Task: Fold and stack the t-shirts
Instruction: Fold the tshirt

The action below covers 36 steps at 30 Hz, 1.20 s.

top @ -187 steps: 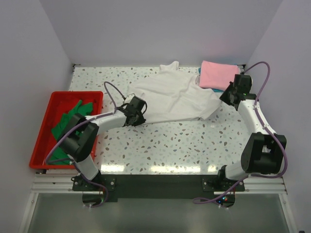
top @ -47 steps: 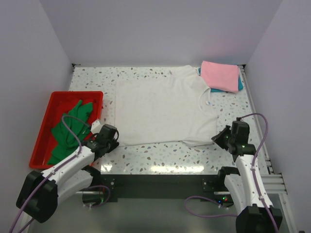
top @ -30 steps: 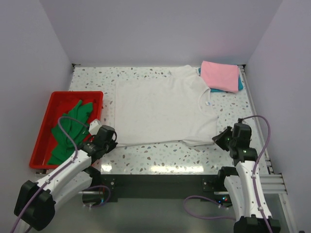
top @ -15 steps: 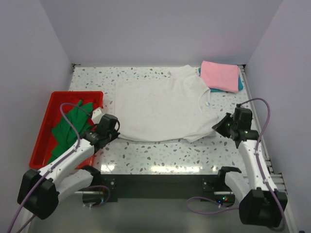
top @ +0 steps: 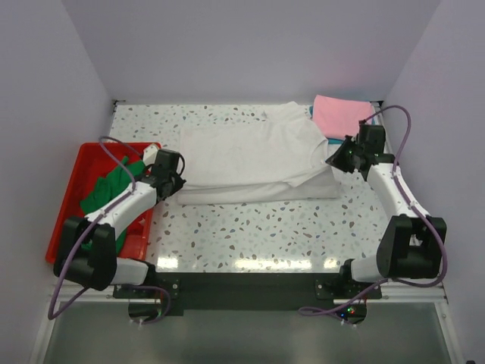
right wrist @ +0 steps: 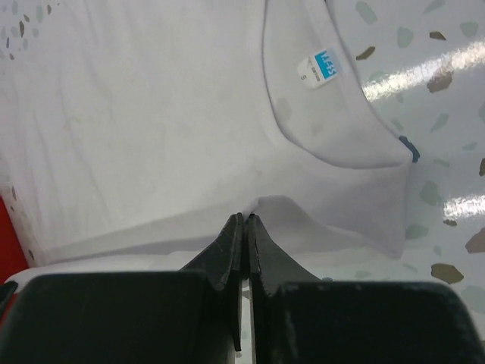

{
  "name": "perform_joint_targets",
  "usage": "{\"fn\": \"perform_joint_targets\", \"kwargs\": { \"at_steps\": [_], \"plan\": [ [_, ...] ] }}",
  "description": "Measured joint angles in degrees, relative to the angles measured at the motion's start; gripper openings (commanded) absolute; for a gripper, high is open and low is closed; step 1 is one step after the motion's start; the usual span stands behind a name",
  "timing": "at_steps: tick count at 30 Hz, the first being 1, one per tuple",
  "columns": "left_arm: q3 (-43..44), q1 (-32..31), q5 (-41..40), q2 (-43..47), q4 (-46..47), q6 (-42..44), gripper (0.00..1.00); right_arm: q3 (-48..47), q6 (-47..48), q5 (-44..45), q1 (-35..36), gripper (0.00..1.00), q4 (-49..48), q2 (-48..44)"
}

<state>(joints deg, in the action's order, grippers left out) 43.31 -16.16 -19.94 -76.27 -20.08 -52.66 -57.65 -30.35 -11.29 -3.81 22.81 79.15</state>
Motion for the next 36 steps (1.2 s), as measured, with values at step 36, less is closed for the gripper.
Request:
{"fn": "perform_joint_targets", "kwargs": {
  "at_steps": [36],
  "plan": [
    [12.35,3.98,2.82,-15.17,2.38,1.36,0.0,-18.56,1.9,7.08,3.43,0.0,0.42,22.69]
  ]
}}
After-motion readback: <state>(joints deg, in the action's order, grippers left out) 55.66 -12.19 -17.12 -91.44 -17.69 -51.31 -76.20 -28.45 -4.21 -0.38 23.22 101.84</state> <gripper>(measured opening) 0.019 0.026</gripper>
